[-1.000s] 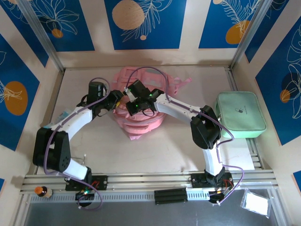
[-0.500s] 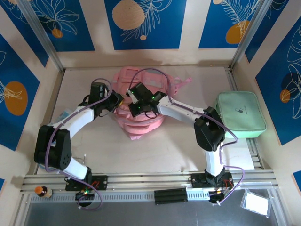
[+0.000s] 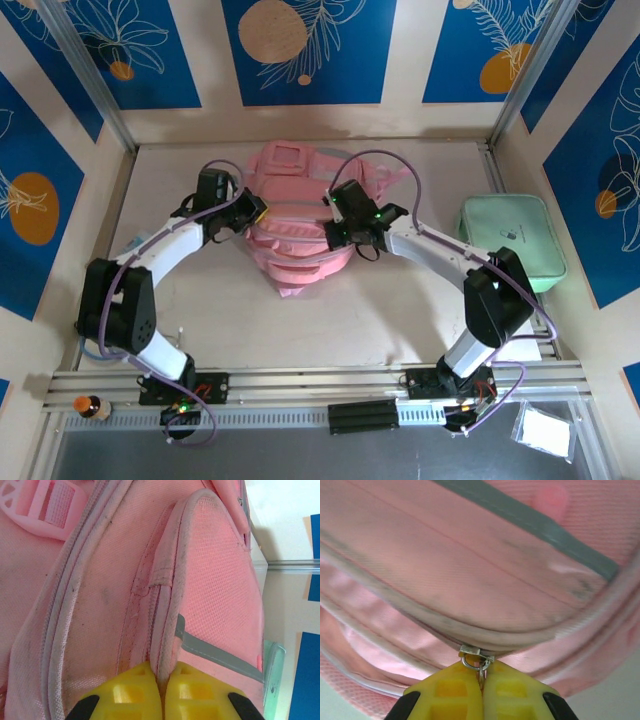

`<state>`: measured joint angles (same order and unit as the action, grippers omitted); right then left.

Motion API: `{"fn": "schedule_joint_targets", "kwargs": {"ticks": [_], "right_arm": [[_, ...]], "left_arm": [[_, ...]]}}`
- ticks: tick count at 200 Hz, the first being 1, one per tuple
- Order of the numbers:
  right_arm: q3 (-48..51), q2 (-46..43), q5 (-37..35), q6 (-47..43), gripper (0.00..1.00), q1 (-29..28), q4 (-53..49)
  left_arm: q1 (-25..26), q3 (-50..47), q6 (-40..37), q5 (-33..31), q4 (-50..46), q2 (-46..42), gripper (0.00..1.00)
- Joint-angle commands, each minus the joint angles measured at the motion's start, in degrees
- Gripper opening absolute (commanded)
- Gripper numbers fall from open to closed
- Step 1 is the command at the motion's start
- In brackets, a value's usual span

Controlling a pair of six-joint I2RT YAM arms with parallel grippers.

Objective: Pack the student bag
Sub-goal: Zip the student bag at the top-center of the table.

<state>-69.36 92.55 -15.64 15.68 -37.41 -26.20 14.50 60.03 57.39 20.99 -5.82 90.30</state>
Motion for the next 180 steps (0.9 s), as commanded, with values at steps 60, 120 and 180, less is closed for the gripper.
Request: {"fn": "schedule_joint_targets", "kwargs": {"ticks": [60,120,180], "right_arm": [[-1.75,0.73,7.64,-12.14,0.08,6.26,-8.02],[-3.60,1.46,6.06,-13.53,0.18,10.45,-8.96],[-9.89,6.67,4.55,-0.68,0.22,13.77,-10.22]], "left_arm": [[-2.87,8.02,-15.57,-3.08,-11.93,3.74,0.00],[-3.08,12.64,-26.05,-3.17,-20.74,6.24,0.00],[-3.06,13.83,-29.81,2.01,-21.96,7.59,0.00]]}}
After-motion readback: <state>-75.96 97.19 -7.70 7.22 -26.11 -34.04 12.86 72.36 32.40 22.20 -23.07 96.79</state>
